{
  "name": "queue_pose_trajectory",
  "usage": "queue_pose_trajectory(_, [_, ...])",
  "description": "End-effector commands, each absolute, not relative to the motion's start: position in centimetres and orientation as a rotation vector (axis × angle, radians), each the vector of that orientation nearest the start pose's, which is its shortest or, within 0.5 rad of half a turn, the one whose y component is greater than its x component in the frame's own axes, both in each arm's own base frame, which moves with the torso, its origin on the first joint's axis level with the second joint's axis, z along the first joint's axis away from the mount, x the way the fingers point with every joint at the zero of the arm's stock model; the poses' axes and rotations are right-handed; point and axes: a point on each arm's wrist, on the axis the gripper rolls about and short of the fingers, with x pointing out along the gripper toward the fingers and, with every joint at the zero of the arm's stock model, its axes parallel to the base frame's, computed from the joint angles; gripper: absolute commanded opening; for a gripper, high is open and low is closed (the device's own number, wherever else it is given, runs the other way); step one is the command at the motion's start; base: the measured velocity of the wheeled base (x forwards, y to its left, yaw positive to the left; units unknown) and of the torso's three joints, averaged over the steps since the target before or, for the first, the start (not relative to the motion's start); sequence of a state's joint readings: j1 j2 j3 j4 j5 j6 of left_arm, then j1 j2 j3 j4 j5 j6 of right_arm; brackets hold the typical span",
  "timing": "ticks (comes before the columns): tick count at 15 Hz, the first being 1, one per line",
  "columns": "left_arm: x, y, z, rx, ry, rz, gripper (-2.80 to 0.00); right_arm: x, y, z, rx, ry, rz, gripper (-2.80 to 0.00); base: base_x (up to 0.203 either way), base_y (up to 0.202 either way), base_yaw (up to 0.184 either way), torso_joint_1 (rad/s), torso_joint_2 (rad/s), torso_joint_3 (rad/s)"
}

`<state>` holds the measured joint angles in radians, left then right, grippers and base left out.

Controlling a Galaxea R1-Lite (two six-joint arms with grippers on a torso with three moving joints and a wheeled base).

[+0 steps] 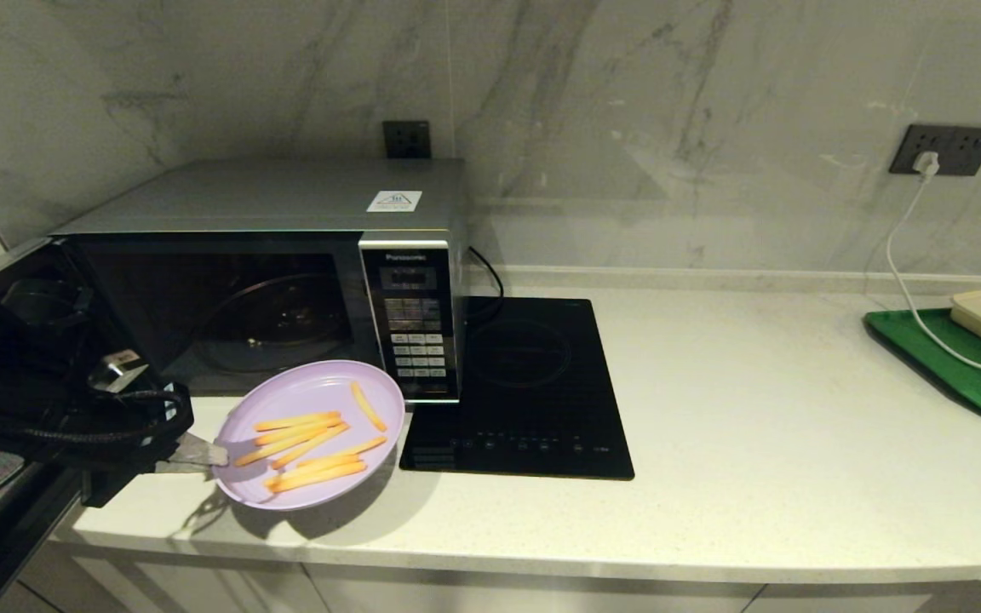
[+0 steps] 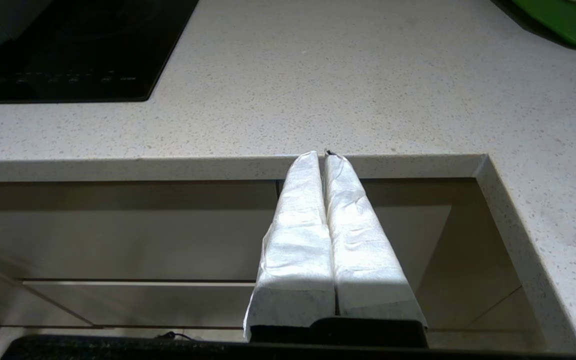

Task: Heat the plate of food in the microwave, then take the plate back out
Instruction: Put the plate in the microwave oven

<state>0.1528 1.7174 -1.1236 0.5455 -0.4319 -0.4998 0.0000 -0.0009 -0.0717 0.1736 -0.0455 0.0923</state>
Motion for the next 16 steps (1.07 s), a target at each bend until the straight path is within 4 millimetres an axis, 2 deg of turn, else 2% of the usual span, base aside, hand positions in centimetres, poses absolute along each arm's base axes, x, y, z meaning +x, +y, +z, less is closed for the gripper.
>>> queue_pose_trajectory(1, [27.3, 4.4, 16.7, -0.805, 1.147, 0.069, -2.8, -2.9, -0.1, 7.7, 0.09, 0.101, -0.05, -2.8, 0.0, 0.0, 0.0, 0.0, 0.0, 0.0])
queue_pose_trajectory(7, [28.5, 7.8, 16.2, -0.869, 1.108, 0.159, -2.8, -2.9, -0.1, 7.7, 0.09, 0.101, -0.051, -2.8, 0.0, 0.0, 0.0, 0.0, 0.0, 0.0])
queue_pose_trajectory(16, [33.0, 9.5, 16.4, -0.909, 1.046, 0.177, -2.8, -2.9, -0.1, 7.7, 0.09, 0.101, -0.051, -2.8, 0.0, 0.0, 0.0, 0.0, 0.0, 0.0])
